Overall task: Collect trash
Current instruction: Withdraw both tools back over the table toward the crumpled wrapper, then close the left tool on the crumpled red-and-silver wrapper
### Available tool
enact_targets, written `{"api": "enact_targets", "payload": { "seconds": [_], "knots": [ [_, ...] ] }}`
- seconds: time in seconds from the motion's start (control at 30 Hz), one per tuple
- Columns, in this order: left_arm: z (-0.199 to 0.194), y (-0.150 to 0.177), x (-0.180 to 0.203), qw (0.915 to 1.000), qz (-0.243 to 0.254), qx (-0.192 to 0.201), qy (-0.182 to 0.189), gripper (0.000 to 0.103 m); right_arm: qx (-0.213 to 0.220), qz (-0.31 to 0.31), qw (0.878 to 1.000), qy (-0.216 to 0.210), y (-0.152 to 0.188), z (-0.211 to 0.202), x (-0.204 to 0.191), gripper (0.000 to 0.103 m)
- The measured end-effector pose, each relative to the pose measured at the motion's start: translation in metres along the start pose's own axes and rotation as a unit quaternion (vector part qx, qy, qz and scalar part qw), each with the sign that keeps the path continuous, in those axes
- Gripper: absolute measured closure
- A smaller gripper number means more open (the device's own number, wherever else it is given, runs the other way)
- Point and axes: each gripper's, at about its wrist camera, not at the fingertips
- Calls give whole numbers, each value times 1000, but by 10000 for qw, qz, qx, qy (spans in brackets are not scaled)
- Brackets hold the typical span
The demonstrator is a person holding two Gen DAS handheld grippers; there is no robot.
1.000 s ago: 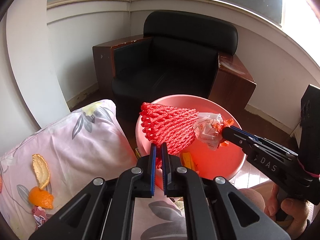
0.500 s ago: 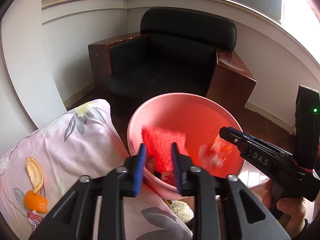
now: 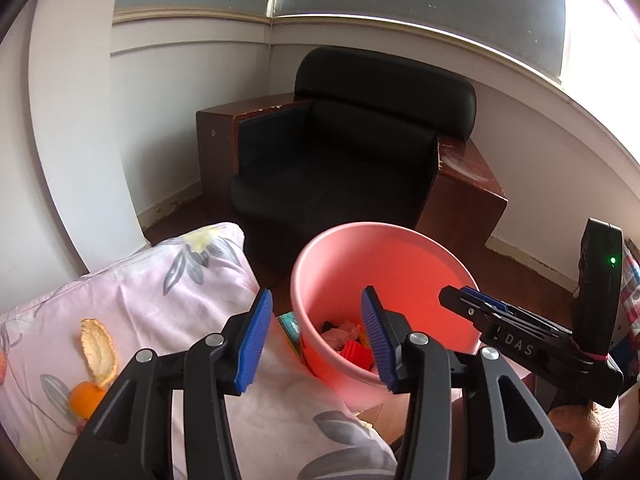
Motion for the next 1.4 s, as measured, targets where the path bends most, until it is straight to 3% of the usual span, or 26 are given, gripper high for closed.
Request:
{"api": "enact_targets", "payload": {
  "seconds": [0.27,0.5,0.83,1.1,1.4],
  "knots": [
    [-50,2,-38,9991,-176,307,-244,57,101,-206,9988,-422,7,-25,-38,68],
    [-103,11,-94,9943,-382,596,-799,53,-63,-556,9949,-843,24,-36,-81,68],
    [-144,63,-168,9840,-923,351,-1485,53,-615,-937,9837,-1406,60,-25,-142,68],
    [-146,101,-186,9824,-1180,12,-1448,53,-892,-1110,9788,-1472,80,-15,-165,68],
    [-120,117,-173,9870,-1164,-423,-1027,53,-1112,-1104,9771,-1442,90,-6,-167,68]
  ]
}}
Point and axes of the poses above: each gripper's, at about its wrist camera, not at the fingertips, and z roughly the way its jaws point, x to its right, y to its underside, and after that the axes turned 8 degrees about x, right-handed
